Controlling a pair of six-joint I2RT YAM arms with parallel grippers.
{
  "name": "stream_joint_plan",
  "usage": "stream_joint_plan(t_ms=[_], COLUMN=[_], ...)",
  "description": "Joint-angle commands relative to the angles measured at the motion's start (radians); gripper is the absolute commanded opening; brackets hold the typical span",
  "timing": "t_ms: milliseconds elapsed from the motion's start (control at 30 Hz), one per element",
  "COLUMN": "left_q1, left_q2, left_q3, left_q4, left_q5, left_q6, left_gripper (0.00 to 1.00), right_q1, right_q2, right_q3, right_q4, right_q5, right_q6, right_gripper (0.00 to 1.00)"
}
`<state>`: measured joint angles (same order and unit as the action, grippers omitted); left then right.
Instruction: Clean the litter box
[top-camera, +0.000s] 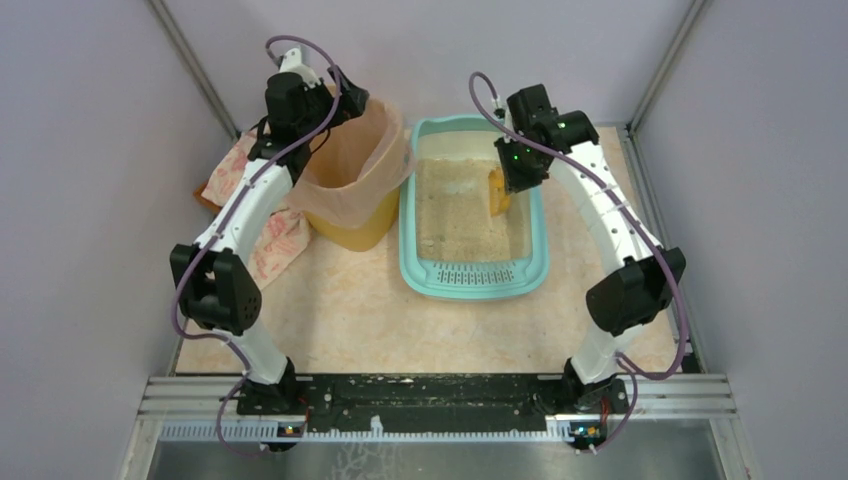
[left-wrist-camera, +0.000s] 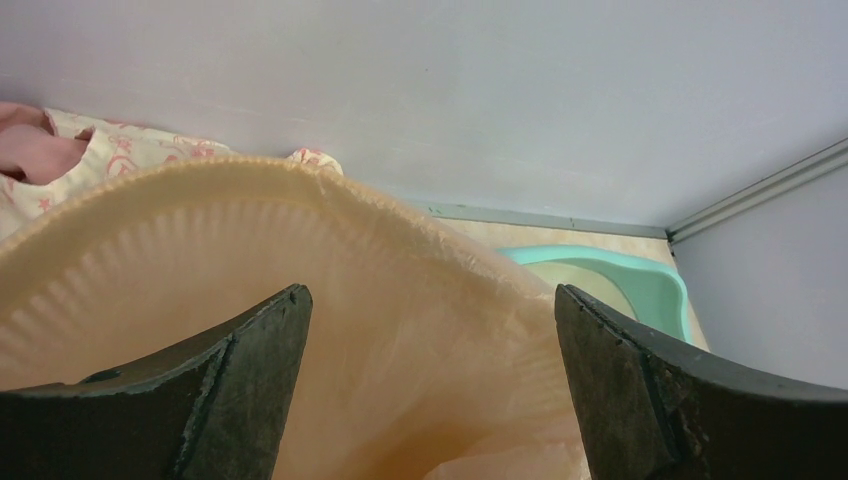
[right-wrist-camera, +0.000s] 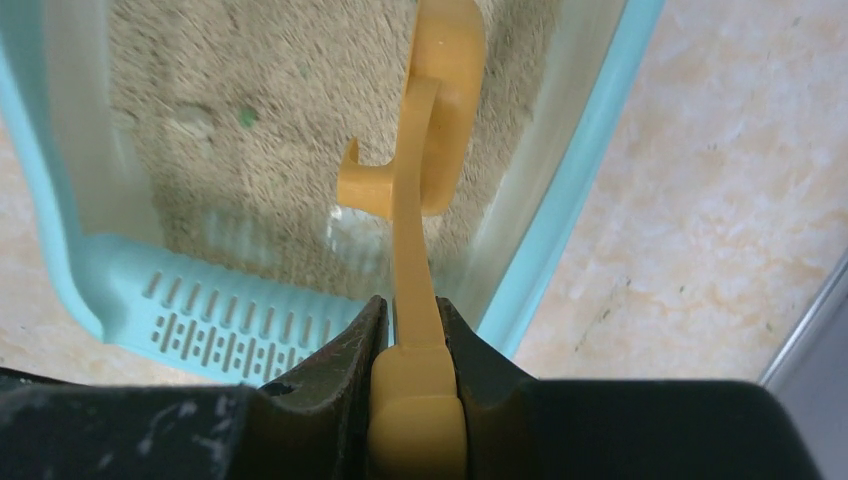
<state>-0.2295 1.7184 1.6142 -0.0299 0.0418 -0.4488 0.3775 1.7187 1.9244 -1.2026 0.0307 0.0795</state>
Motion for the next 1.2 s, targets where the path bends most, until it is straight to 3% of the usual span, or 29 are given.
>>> stream_joint_plan(t_ms=[0,233,467,800,1167], left_q1=[0.000,0.040,0.075,0.090,0.103], left_q2=[0.025,0.076,0.038,-0.004,-0.043], left_q3=[0.072,0.118,0.085,0.061,0.046], left_q4=[0.056,0.079,0.076,0.064,0.037], left_q5=[0.023,0.063,0.071,0.060,0.023], left_q6=[0.013,-0.051,-0.049,-0.020,0.023], left_gripper=[0.97,0.96,0.96,0.96,0.96], right_q1=[0.003,0.002,0.001,-0.010,-0.029], right_q2=[-0.045,-0.092,-0.119,-0.062,0.088], right_q3=[-0.077,-0.236,-0.379,-0.412,-0.426], right_q4=[-0.070,-0.058,0.078,0.180,0.285], right_q5=[0.052,0.076,-0.108,-0.364,-0.518], right_q6=[0.030,0.048,0.069,0.079,0.071], right_gripper=[0.00,0.00,0.00,0.00,0.00])
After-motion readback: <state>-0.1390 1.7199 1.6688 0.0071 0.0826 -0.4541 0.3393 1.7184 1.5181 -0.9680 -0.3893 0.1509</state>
